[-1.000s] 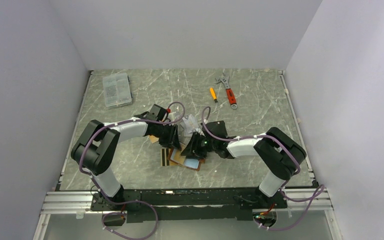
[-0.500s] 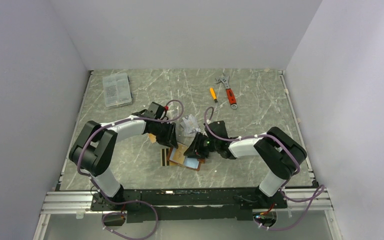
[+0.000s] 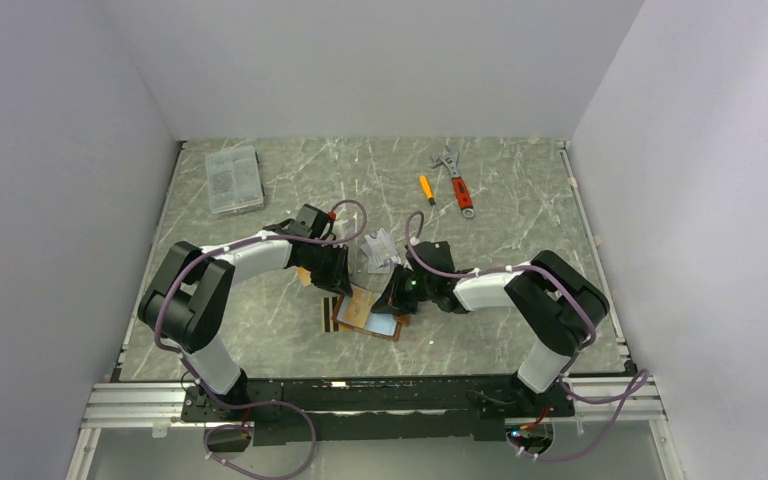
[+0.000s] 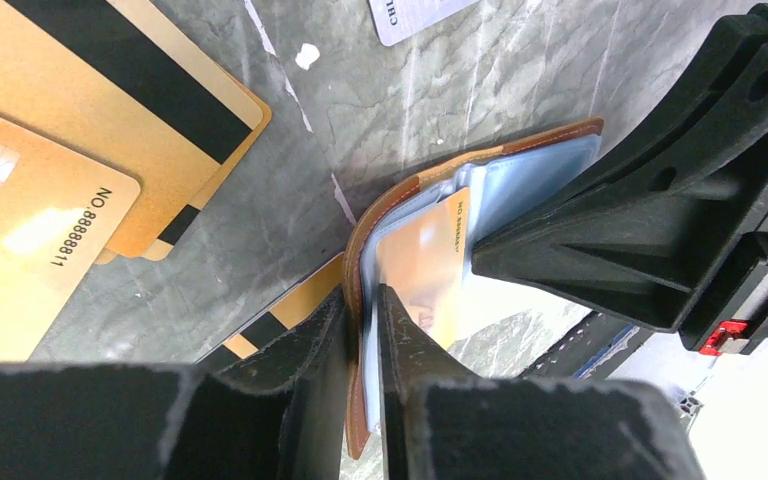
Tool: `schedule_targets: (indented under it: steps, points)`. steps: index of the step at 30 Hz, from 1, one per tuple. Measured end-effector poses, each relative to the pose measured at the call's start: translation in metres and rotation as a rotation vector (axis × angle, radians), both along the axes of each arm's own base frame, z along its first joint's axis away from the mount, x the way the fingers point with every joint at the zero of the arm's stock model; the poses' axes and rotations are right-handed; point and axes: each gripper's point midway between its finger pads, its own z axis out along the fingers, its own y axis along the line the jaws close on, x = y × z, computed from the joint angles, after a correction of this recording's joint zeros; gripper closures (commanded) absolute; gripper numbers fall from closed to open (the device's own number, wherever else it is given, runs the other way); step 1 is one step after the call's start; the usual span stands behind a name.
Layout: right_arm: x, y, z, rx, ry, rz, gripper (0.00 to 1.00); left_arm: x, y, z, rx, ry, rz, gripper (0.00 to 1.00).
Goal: Put the credit cards into the card holder
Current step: Insert the credit card into the card holder.
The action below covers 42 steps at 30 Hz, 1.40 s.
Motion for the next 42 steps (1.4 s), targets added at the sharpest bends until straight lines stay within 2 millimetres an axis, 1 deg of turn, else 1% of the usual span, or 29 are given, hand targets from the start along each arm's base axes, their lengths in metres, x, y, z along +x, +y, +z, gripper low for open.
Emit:
schedule_targets:
  steps: [4,10,12,15,19,24,29,30,32,33,36,37,38,42]
  points:
    - [0.002,0.004,-0.001,-0.011,0.008,0.008,1.0,0.001,0.0,0.0,-0.001,-0.001,0.003,0.82]
    - [0.003,0.011,-0.003,-0.038,0.009,0.027,1.0,0.0,-0.002,-0.001,-0.013,-0.001,0.003,0.8]
    - [0.003,0.012,-0.003,-0.043,0.01,0.029,1.0,0.0,-0.003,-0.001,-0.014,-0.005,0.0,0.78]
    - [0.003,0.014,-0.004,-0.045,0.006,0.032,1.0,0.0,-0.004,-0.002,-0.009,-0.013,-0.003,0.69]
    - [0.003,0.021,-0.003,-0.042,-0.003,0.041,1.0,-0.004,-0.009,-0.003,-0.009,-0.009,-0.018,0.61]
    - [0.003,0.026,-0.002,-0.039,-0.012,0.051,1.0,-0.007,-0.012,-0.003,-0.013,-0.008,-0.031,0.59]
    - [0.003,0.027,-0.001,-0.036,-0.02,0.051,1.0,-0.008,-0.013,-0.002,-0.02,-0.005,-0.035,0.57]
    - [0.004,0.026,-0.001,-0.038,-0.023,0.049,0.95,-0.008,-0.014,-0.002,-0.024,-0.004,-0.039,0.56]
    - [0.004,0.024,0.0,-0.042,-0.034,0.043,0.82,-0.01,-0.016,-0.001,-0.028,-0.004,-0.051,0.52]
    - [0.003,0.021,0.001,-0.045,-0.039,0.039,0.75,-0.012,-0.017,0.0,-0.032,-0.005,-0.06,0.48]
    - [-0.004,0.003,0.005,-0.058,-0.056,0.02,0.64,-0.015,-0.024,0.004,-0.048,-0.02,-0.098,0.33]
    - [-0.005,-0.003,0.006,-0.062,-0.061,0.014,0.61,-0.015,-0.025,0.007,-0.054,-0.028,-0.107,0.29]
    - [-0.006,-0.011,0.008,-0.072,-0.067,0.003,0.59,-0.015,-0.028,0.011,-0.063,-0.041,-0.117,0.28]
    - [-0.006,-0.03,0.017,-0.098,-0.101,-0.03,0.56,-0.011,-0.033,0.028,-0.096,-0.099,-0.148,0.26]
